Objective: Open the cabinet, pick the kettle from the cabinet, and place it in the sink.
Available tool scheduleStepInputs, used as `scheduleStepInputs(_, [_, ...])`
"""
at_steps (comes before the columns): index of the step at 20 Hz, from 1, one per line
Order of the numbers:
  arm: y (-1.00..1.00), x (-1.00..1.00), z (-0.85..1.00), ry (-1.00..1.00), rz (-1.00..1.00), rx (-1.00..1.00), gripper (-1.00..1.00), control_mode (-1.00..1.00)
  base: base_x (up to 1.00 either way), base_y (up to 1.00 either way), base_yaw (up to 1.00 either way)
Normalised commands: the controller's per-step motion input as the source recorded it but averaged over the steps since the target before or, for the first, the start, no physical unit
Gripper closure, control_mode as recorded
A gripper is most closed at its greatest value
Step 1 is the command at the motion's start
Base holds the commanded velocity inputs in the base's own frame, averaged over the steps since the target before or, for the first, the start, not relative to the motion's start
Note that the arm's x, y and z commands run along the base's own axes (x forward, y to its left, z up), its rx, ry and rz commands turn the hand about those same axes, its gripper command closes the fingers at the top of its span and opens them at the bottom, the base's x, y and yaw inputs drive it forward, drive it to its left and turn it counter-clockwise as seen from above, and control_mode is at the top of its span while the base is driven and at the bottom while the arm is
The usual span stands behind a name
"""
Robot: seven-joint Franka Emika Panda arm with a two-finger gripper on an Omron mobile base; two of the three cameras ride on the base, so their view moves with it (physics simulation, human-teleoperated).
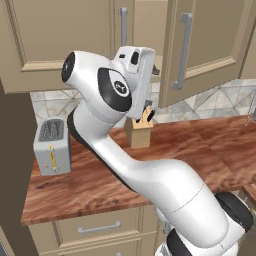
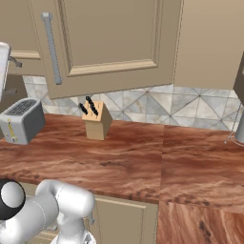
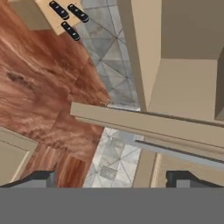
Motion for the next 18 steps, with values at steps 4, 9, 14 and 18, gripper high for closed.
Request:
scheduleStepInputs(4, [0.00,0.23,0.00,0.00,-0.02,-0.08,-1.00,-1.00,0.00,0.00,0.00])
scheduleStepInputs(9, [0.00,0.26,0.00,0.00,0.00,-0.12,-1.00,-1.00,0.00,0.00,0.00])
scheduleStepInputs(14, [0.00,0.38,0.00,0.00,0.00,-0.09,-1.00,-1.00,0.00,0.00,0.00])
scheduleStepInputs(18, [0.00,0.34,0.00,0.00,0.00,-0.06,-1.00,-1.00,0.00,0.00,0.00])
